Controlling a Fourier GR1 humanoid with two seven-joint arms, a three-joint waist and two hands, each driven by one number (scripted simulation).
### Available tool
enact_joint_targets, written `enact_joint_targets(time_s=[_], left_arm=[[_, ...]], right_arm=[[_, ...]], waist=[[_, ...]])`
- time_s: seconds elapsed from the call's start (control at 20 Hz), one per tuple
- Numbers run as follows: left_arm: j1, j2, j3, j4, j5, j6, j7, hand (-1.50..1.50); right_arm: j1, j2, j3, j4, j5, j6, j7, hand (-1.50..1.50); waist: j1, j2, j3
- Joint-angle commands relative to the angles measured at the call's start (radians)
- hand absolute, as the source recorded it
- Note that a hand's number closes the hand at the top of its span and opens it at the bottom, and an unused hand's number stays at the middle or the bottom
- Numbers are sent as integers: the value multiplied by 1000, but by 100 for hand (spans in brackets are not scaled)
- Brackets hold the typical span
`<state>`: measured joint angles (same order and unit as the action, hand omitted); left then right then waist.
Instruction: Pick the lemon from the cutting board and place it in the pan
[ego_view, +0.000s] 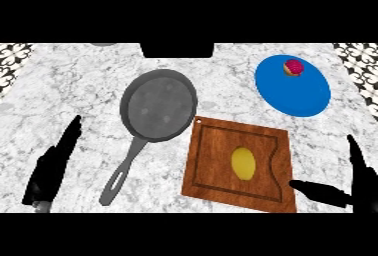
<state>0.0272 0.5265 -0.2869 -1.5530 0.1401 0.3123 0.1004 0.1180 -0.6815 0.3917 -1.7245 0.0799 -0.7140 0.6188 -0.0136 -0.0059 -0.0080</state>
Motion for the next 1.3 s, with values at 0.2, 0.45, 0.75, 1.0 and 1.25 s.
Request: enact_joint_targets(time_s=[0.2, 0.45, 0.75, 1.0, 1.25], left_arm=[[16, -16, -1, -16, -2, -31, -26, 0], [42, -45, -33, -77, -46, 2, 8, 0], [-7, -42, 7, 11, -33, -50, -18, 0], [23, -57, -8, -15, -60, -26, -1, 0], [-6, -28, 29, -36, -36, -59, 30, 0]], right_arm=[[-176, -118, 96, -281, 34, 236, 465, -150], [-415, -45, 104, -188, 21, 349, 685, -150], [-555, 25, 103, -48, -95, 472, 727, -150], [-637, 67, 173, 23, -119, 535, 802, -150], [-664, 81, 219, 97, -201, 604, 824, -150]], waist=[[29, 4, 4], [48, 6, 6], [39, 9, 6], [44, 8, 6], [36, 6, 6]])
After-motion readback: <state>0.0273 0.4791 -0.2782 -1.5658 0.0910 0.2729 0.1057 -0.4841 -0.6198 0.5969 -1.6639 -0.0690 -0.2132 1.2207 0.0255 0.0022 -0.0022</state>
